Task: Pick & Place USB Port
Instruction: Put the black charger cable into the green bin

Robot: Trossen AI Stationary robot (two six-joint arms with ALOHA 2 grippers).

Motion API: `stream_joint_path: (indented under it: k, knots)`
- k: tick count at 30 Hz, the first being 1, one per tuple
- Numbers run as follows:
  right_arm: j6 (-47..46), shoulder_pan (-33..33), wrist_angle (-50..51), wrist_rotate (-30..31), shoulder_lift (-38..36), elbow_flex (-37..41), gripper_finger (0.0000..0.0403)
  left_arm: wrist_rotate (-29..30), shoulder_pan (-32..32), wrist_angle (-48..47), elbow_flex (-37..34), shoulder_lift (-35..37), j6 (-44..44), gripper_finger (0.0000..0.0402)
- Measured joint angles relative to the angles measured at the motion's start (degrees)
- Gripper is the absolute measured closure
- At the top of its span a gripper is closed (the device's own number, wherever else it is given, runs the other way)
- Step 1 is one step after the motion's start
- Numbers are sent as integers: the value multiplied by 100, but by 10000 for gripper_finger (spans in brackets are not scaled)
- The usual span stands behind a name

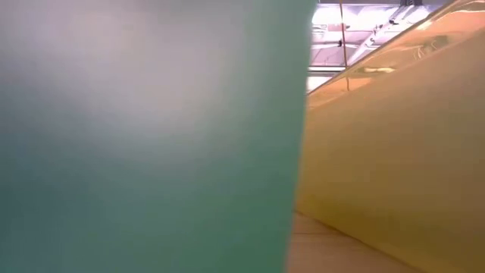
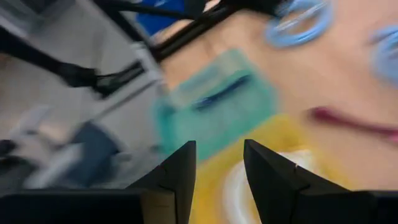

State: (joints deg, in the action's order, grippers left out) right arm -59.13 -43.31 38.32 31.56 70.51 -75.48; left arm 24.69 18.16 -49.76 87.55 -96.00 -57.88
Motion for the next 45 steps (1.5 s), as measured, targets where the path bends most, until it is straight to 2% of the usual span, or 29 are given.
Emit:
stream_joint_path:
  k: [3,5,8,10,13,16,21,25,32,37,42,45]
  knots:
    - [264,27,1054,693,-212,1,273,-603,-408,49,-2,-224,330,241]
    - [577,298,1684,796,-247,2,273,-643,-533,57,-3,-291,500,241]
    - [992,949,2403,395,-162,18,273,-540,-693,360,-4,-308,841,241]
    - [1403,1446,2530,54,-81,76,273,-727,-876,634,-4,-308,1151,241]
    - [2293,2199,2412,-232,0,318,273,-1141,-1177,970,-4,-309,1501,241]
    - [3328,3027,1820,-614,58,760,273,-1476,-1352,1096,-4,-274,1775,241]
    - [4434,4345,561,-2291,246,1703,273,-1800,-1384,1025,-4,-223,2079,240]
    - [5205,4914,207,-2884,568,2188,273,-1910,-1272,1051,-4,-206,2072,241]
    - [6809,5204,-403,-2864,1207,2268,273,-1917,-1049,1052,-4,-208,1826,241]
    - [7556,5200,-483,-2820,1726,2267,272,-1717,-928,1016,-4,-208,1633,241]
    - [7841,5159,-735,-1967,1921,2247,272,-1550,-822,991,-4,-208,1535,241]
    - [7940,5143,-882,-1659,1867,2247,272,-1537,-794,913,-4,-208,1528,241]
